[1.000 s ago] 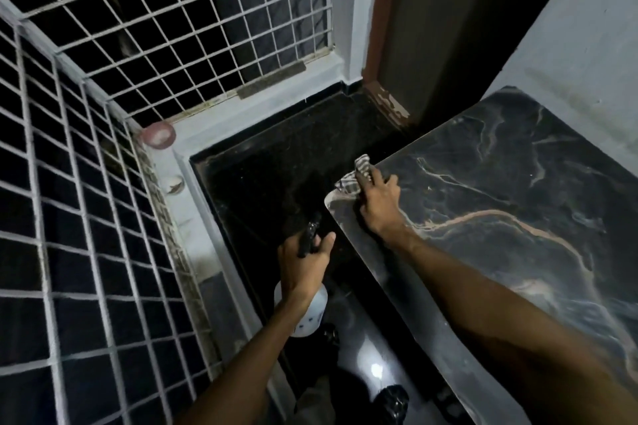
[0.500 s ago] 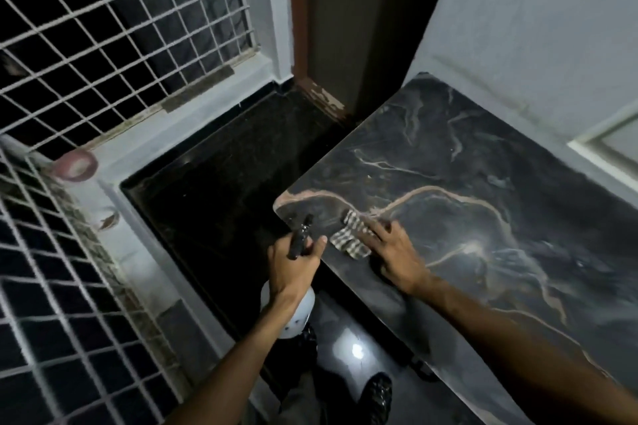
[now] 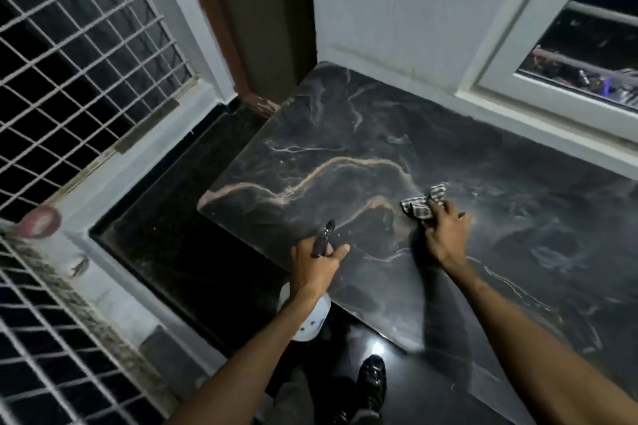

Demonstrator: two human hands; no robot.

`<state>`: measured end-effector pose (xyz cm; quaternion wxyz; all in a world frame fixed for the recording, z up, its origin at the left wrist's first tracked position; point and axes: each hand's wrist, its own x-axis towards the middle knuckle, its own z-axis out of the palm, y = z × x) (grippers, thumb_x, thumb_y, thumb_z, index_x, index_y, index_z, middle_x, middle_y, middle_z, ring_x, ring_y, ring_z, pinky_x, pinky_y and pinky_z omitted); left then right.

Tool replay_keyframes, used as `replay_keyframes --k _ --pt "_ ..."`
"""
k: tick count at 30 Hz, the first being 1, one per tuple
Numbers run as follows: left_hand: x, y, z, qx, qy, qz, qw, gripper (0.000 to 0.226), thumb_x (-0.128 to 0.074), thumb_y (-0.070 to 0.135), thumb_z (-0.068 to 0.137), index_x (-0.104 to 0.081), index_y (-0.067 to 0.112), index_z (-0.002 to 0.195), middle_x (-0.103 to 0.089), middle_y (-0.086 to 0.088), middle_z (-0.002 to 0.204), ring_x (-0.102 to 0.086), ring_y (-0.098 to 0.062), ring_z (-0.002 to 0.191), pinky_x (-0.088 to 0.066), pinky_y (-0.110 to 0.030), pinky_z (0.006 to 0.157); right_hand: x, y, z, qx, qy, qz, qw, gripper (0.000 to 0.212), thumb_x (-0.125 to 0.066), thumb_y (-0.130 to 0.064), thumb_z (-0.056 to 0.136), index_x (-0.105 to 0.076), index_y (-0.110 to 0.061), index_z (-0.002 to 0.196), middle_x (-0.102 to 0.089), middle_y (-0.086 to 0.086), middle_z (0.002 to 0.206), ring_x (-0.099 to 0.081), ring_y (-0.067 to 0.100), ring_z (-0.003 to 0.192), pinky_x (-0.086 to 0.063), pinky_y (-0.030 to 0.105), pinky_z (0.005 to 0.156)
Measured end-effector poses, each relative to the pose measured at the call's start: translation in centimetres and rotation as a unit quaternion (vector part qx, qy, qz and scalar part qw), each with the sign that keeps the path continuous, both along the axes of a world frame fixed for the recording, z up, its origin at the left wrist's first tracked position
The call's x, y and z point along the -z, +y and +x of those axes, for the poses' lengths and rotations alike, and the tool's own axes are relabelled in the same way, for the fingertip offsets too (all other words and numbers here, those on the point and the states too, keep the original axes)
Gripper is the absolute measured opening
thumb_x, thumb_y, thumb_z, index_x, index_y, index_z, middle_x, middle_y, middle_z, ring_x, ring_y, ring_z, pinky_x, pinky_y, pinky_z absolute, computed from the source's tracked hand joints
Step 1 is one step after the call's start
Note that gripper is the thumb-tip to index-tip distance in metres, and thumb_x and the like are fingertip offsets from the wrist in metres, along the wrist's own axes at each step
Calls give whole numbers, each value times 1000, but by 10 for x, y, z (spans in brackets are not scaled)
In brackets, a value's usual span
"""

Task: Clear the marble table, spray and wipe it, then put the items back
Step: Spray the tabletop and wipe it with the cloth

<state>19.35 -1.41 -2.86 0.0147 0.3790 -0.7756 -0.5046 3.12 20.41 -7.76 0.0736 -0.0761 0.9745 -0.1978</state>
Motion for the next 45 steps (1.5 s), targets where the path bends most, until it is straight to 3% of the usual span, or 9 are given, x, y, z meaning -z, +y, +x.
replay_keyframes --k 9,13,18,22,27,31,35,39,45 --pt "3 31 14 -27 -8 -37 999 42 -79 41 81 -58 16 56 -68 -8 68 -67 -33 86 -56 -39 77 7 -31 35 -261 47 -16 964 78 -53 -2 78 -40 -24 151 -29 8 159 -41 33 104 -37 40 91" --pt "3 17 32 -54 19 -74 996 36 -79 35 84 -68 6 66 -71 -8 67 -69 -27 72 -58 -41 73 -1 -73 8 -78 -7 -19 997 72 -55 -2 79 -43 -22 147 -27 10 159 -40 42 117 -38 48 101" --pt "3 -6 53 -105 13 -80 991 39 -83 38 80 -61 14 60 -66 1 60 -66 -16 64 -55 -34 70 7 -119 39 -471 50 10 881 76 -57 -7 80 -37 -20 152 -27 11 160 -42 33 110 -43 43 94" --pt "6 -27 65 -150 37 -75 985 39 -83 36 81 -57 20 56 -61 10 51 -62 -5 54 -49 -24 61 -5 -158 12 -195 4 -1 981 72 -56 -4 78 -42 -17 147 -30 13 156 -41 40 113 -39 44 96" --pt "13 -51 85 -165 43 -72 983 38 -81 33 84 -58 19 57 -60 9 52 -61 -7 55 -51 -31 62 5 -194 96 -522 16 10 853 77 -50 -6 79 -32 -18 152 -29 9 156 -40 30 105 -40 39 85" --pt "20 -73 87 -158 33 -70 984 38 -81 32 83 -58 15 58 -60 4 53 -62 -10 58 -52 -31 64 -4 -235 84 -314 5 -13 949 75 -50 -1 81 -37 -23 151 -26 7 159 -39 32 107 -39 40 92" --pt "11 -72 82 -100 26 -65 992 36 -79 29 84 -57 12 61 -62 0 57 -64 -21 63 -51 -33 66 3 -190 128 -482 27 -7 875 74 -52 -4 76 -43 -23 148 -37 6 156 -44 30 104 -43 40 87" --pt "4 -63 64 -55 12 -21 998 41 -82 30 80 -52 14 57 -59 2 55 -61 -20 60 -42 -24 63 0 -100 103 -128 -6 -34 991 83 -48 -7 61 -54 -21 142 -44 13 151 -47 37 103 -40 40 93" --pt "-20 -35 18 19 -25 15 999 40 -77 40 83 -53 21 56 -68 -17 82 -62 -33 99 -50 -28 82 -11 -25 93 1 -38 -22 999 62 -50 -10 78 -57 -17 138 -46 17 149 -51 41 113 -26 31 84"
